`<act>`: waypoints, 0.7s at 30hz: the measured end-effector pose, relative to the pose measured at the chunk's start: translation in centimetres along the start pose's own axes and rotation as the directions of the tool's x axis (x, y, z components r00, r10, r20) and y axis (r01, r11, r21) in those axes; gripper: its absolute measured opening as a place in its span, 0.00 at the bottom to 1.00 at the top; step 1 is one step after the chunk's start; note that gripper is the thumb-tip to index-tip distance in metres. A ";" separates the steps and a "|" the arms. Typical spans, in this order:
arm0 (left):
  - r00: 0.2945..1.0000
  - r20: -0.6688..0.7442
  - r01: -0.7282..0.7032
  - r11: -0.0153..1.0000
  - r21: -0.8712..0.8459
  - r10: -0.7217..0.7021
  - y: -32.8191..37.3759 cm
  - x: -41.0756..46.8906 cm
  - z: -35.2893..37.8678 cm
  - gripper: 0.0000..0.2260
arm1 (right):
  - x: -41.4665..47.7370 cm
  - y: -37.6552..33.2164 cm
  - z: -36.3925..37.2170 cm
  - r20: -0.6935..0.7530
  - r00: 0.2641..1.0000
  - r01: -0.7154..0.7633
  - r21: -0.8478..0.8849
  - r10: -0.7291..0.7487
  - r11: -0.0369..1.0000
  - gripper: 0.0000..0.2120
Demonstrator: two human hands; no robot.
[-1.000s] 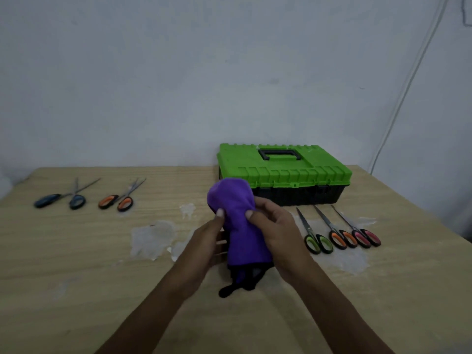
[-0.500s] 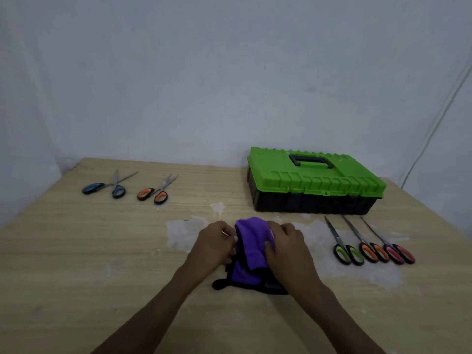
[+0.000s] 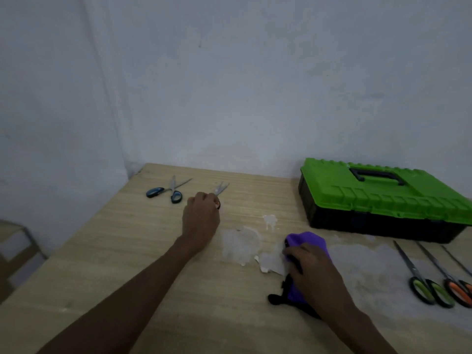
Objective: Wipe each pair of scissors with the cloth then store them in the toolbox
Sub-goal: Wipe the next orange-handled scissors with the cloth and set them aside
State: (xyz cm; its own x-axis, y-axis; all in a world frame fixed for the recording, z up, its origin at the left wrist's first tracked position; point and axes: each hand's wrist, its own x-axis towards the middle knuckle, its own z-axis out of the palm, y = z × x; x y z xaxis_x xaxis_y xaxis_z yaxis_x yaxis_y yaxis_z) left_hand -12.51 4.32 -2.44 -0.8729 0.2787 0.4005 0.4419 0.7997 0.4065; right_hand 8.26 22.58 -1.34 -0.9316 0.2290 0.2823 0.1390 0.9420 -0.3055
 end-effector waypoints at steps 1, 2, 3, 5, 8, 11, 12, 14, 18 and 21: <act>0.999 0.017 0.030 0.997 0.069 -0.031 -0.6 0.7 0.1 0.12 | 0.1 0.1 0.2 -0.004 1.000 -0.018 0.011 0.018 1.000 0.12; 0.997 0.044 0.065 0.992 0.111 -0.070 -1.0 1.3 0.2 0.13 | 0.2 0.3 0.3 -0.007 0.999 -0.039 0.026 0.039 0.999 0.12; 0.990 0.085 0.101 0.986 0.133 -0.113 -1.3 1.7 0.3 0.14 | 0.2 0.5 0.3 -0.002 0.998 -0.056 0.040 0.056 0.998 0.11; 0.978 0.146 0.124 0.979 0.162 -0.148 -1.6 2.3 0.5 0.15 | -0.2 0.8 0.1 0.024 0.998 -0.060 0.045 0.059 0.997 0.12; 0.958 0.207 0.188 0.979 0.075 -0.200 -1.8 3.5 0.0 0.18 | -1.2 1.2 -0.6 0.064 0.997 -0.047 0.061 0.043 0.997 0.17; 0.920 0.317 0.263 0.963 -0.061 -0.231 -1.8 4.1 -0.8 0.21 | -1.9 1.5 -1.8 0.052 0.997 -0.069 0.094 0.064 0.993 0.18; 0.916 0.341 0.266 0.957 -0.117 -0.213 -1.6 4.1 -0.9 0.22 | -2.0 1.6 -2.3 0.045 0.996 -0.078 0.093 0.074 0.993 0.17; 0.915 0.350 0.292 0.928 -0.231 -0.200 -0.8 3.8 -1.1 0.20 | -1.9 2.0 -3.3 0.023 0.995 -0.104 0.117 0.102 0.988 0.14; 0.891 0.398 0.379 0.837 -0.393 -0.217 0.9 2.4 -1.3 0.12 | -1.7 3.5 -4.8 -0.027 0.980 -0.181 0.278 0.197 0.943 0.13; 0.865 0.489 0.421 0.691 -0.588 -0.110 2.7 0.6 -2.8 0.06 | -1.6 4.6 -5.8 -0.100 0.957 -0.216 0.381 0.272 0.899 0.13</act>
State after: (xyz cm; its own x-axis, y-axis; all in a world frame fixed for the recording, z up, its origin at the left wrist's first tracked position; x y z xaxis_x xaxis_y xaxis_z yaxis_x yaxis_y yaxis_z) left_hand -11.24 5.18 1.17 -0.9052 0.4130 -0.1003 0.0596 0.3570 0.9322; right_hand 12.39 28.00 2.10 -0.8206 0.4995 0.2778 0.1981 0.7044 -0.6816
